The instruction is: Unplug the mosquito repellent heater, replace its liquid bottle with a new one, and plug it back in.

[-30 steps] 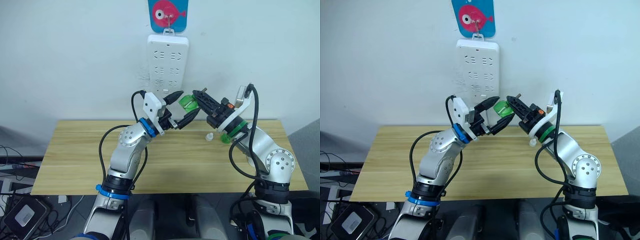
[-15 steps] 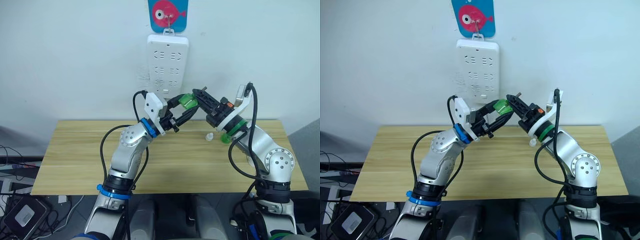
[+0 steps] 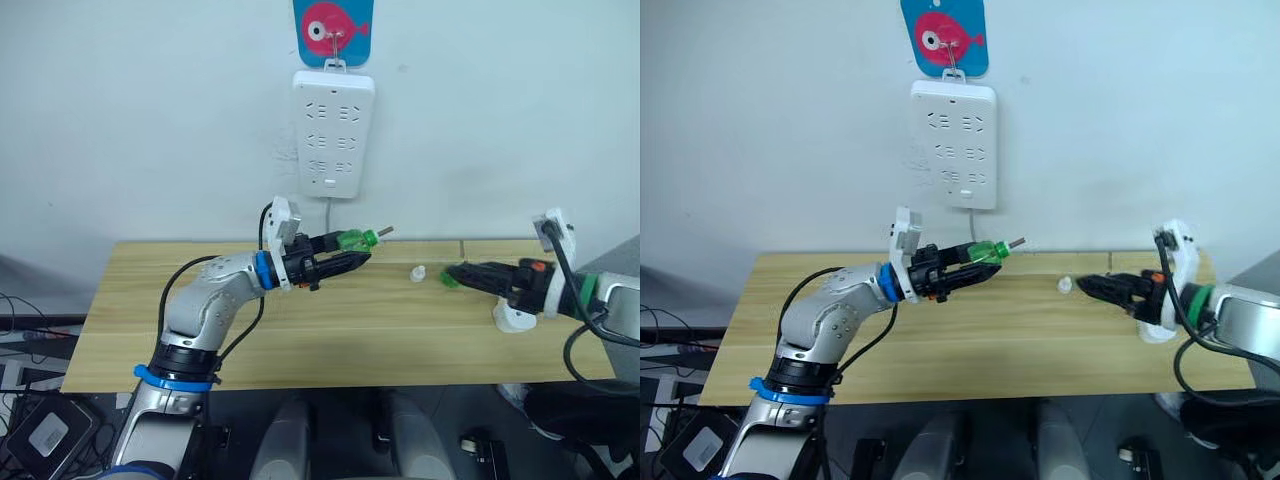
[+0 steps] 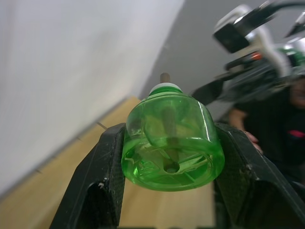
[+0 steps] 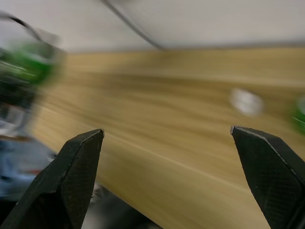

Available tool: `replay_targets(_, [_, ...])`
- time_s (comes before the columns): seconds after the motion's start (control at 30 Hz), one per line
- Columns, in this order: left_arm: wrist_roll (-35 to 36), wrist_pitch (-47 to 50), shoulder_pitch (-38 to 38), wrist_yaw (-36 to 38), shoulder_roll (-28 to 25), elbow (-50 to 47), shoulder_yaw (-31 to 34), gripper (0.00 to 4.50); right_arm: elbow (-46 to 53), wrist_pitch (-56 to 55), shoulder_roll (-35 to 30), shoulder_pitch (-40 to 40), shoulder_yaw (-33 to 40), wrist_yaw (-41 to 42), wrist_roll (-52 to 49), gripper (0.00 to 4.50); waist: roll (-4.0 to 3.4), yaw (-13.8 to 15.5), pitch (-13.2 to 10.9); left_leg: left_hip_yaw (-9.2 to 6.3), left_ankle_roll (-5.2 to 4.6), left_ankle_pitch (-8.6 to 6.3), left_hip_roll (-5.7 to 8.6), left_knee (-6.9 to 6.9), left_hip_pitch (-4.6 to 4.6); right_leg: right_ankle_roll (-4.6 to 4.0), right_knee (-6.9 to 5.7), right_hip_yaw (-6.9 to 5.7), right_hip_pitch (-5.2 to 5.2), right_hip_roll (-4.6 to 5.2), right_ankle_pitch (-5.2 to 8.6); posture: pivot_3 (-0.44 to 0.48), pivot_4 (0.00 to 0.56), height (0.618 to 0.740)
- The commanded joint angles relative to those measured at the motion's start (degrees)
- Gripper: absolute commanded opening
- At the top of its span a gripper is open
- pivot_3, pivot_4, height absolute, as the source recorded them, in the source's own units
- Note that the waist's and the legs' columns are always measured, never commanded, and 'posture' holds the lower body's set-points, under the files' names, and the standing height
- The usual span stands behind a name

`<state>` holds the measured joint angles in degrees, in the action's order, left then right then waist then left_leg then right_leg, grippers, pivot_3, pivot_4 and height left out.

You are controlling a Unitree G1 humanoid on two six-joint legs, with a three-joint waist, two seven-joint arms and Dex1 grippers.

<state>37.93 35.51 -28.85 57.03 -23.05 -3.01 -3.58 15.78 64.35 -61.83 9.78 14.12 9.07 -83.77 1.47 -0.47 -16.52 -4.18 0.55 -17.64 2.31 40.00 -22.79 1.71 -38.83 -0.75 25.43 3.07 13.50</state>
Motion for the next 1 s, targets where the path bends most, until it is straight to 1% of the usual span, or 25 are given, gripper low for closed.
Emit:
replay_targets(0.03, [0.43,0.10,1.48,3.00,-2.29,-3.52,-0.32,2.26,-2.68,-1.41,-5.33,-1.14,-3.38,5.07,15.04,4.47,0.00,-0.10,0.00,0.01,0.00,0.00,-0.01,0.00,0.01,0.00,0.01,0.00,0.00,-0.01,0.00,0.003,0.265,0.740])
replay_targets(0.1, [0.40,-0.35,1.84,2.01,-1.59,-3.71,-0.01,2.26,-4.86,-1.19,-5.62,-0.16,-5.07,5.40,19.89,4.47,0.00,-0.08,0.00,0.07,0.01,0.01,-0.01,0.00,0.07,0.00,-0.01,0.02,-0.03,-0.01,0.00,0.007,0.267,0.740])
replay_targets(0.23, [-0.15,-1.74,2.14,-0.27,0.52,-4.53,0.31,2.26,-7.66,0.00,-4.05,2.68,-8.93,7.58,27.35,4.47,0.01,0.07,-0.01,0.03,0.20,0.12,0.00,0.03,0.03,0.00,0.02,0.04,-0.03,0.04,0.00,0.025,0.274,0.740])
replay_targets(0.33, [-0.08,-1.59,2.91,-0.98,0.92,-5.80,0.01,2.26,-9.74,-0.55,-2.88,4.25,-11.86,9.02,33.41,4.47,0.02,0.16,-0.01,0.00,0.21,0.12,-0.01,0.02,0.01,0.00,0.02,0.03,-0.03,0.05,0.00,0.040,0.284,0.740])
replay_targets(0.43, [-1.40,-3.15,4.16,-2.53,0.99,-6.89,0.11,2.26,-14.16,-1.94,-1.31,6.33,-14.70,11.07,39.58,4.47,0.02,0.29,-0.02,0.01,0.20,0.12,0.01,0.00,0.01,0.00,0.07,0.05,-0.03,0.07,0.00,0.053,0.291,0.740])
replay_targets(0.5, [-1.26,-3.16,4.76,-3.38,0.92,-7.32,0.67,2.26,-18.12,-1.93,0.43,7.96,-14.97,11.28,42.51,4.47,0.03,0.36,-0.03,0.01,0.21,0.12,0.01,0.01,0.01,0.00,0.09,0.05,-0.03,0.07,0.00,0.053,0.291,0.740])
replay_targets(0.57, [-0.88,-2.88,5.36,-3.85,0.62,-8.04,0.92,2.26,-20.76,-1.91,1.74,9.16,-14.91,12.07,44.89,4.47,0.05,0.41,-0.06,0.03,0.21,0.12,0.01,0.01,0.00,0.00,0.13,0.07,-0.03,0.07,0.00,0.068,0.303,0.740])
replay_targets(0.83, [-0.81,-2.34,6.03,-5.30,0.15,-8.94,0.75,2.26,-25.71,1.15,6.13,12.73,-13.04,13.98,50.27,4.47,0.05,0.46,-0.08,0.00,0.20,0.11,0.01,-0.01,0.00,0.00,0.14,0.07,-0.03,0.07,0.00,0.069,0.314,0.740])
replay_targets(1.0, [-0.57,-1.86,5.90,-5.16,-0.28,-9.18,0.56,2.26,-27.26,2.03,6.86,13.38,-13.43,15.58,52.98,4.47,0.04,0.48,-0.09,-0.01,0.19,0.11,0.01,-0.02,-0.01,0.00,0.17,0.07,-0.04,0.08,0.00,0.068,0.315,0.740])
